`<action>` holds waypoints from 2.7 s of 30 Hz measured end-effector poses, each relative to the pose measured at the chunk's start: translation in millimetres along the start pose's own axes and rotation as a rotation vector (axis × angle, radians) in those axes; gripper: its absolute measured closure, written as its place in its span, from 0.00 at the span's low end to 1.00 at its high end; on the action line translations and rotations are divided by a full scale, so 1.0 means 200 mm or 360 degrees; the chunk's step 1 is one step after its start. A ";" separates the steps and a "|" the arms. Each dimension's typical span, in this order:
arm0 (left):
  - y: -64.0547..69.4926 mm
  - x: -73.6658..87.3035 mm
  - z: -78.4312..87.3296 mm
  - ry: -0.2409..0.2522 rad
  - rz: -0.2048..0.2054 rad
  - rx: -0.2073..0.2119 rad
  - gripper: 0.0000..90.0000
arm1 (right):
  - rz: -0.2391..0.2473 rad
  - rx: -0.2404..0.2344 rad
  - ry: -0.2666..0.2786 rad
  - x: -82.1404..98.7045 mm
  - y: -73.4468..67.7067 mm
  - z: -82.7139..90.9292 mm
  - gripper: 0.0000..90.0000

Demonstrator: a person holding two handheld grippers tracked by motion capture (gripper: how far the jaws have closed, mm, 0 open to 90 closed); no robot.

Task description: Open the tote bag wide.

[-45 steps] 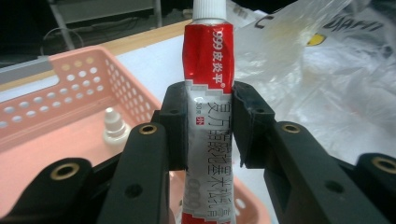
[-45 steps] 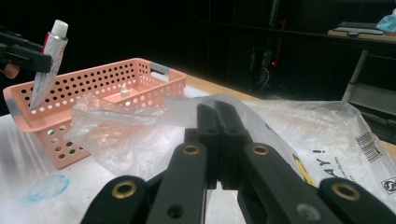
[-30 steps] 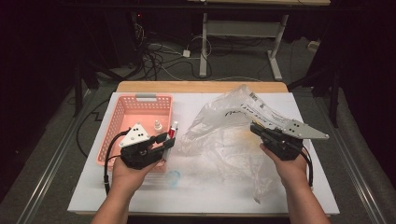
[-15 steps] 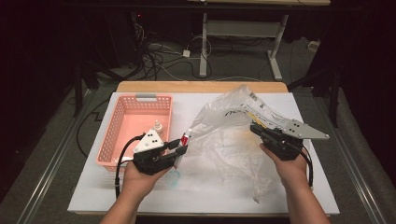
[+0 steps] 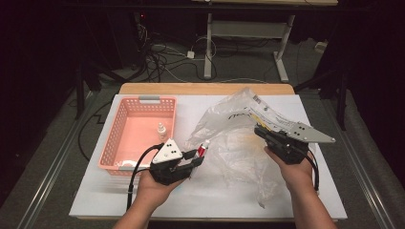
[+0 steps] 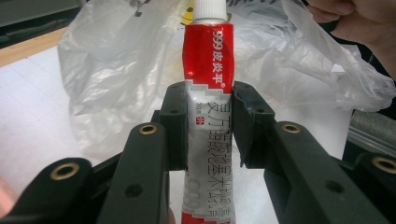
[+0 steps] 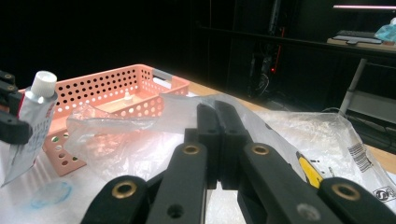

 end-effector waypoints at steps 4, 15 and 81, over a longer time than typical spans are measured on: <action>0.03 -0.01 -0.05 -0.0015 -0.0012 0.0011 0.75 | 0.0001 0.0002 -0.0003 0.00 0.00 -0.01 1.00; 0.07 -0.09 -0.25 -0.0018 -0.0051 0.0050 0.75 | 0.0049 0.0005 -0.0038 -0.03 -0.03 -0.05 1.00; -0.05 -0.17 -0.87 -0.0197 -0.0042 -0.0106 0.75 | -0.0034 -0.0009 0.0058 -0.03 0.04 -0.02 1.00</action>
Point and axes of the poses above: each handheld gripper's, and its own axes: z roughly backward along the jaws, x roughly out of its underside, y roughly to its right, the point moved 2 cm from there along -z, roughly forward along the jaws, and after that the axes turned 4 degrees about x, right-handed, at the moved point
